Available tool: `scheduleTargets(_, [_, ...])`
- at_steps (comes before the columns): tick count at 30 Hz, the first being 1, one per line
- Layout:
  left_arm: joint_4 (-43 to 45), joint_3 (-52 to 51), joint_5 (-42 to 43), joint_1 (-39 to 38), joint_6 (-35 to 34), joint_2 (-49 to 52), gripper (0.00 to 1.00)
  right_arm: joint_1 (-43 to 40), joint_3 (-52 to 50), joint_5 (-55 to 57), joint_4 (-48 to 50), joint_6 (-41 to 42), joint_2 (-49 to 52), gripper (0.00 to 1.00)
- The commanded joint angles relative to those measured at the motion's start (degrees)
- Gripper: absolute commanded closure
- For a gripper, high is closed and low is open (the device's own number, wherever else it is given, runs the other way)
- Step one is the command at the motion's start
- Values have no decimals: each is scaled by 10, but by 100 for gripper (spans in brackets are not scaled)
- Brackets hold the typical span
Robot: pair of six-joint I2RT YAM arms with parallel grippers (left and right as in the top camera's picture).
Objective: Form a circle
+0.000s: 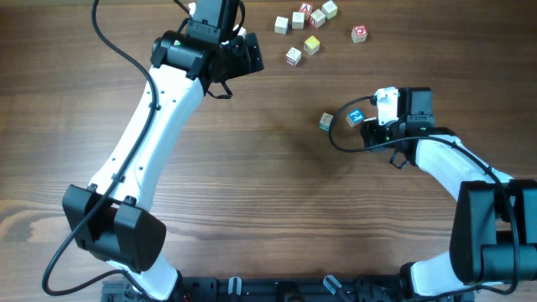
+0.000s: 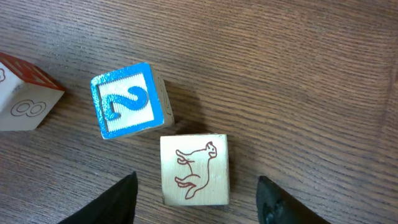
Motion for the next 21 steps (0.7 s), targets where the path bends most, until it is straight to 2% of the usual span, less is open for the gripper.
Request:
scheduleTargets(1, [0,2,5,-3,-5,5,0,-1,6,15,-2,1,3,36])
scheduleTargets(8, [-1,2,18,-3,-1,5,0,-1,6,42,-17,5,-58,24])
scheduleTargets(15, [0,2,18,-3,-1,5,0,-17,6,99,-78,87,-184,20])
scheduleTargets(21, [0,2,18,-3,1,5,0,-35,6,99,-158,132,-317,3])
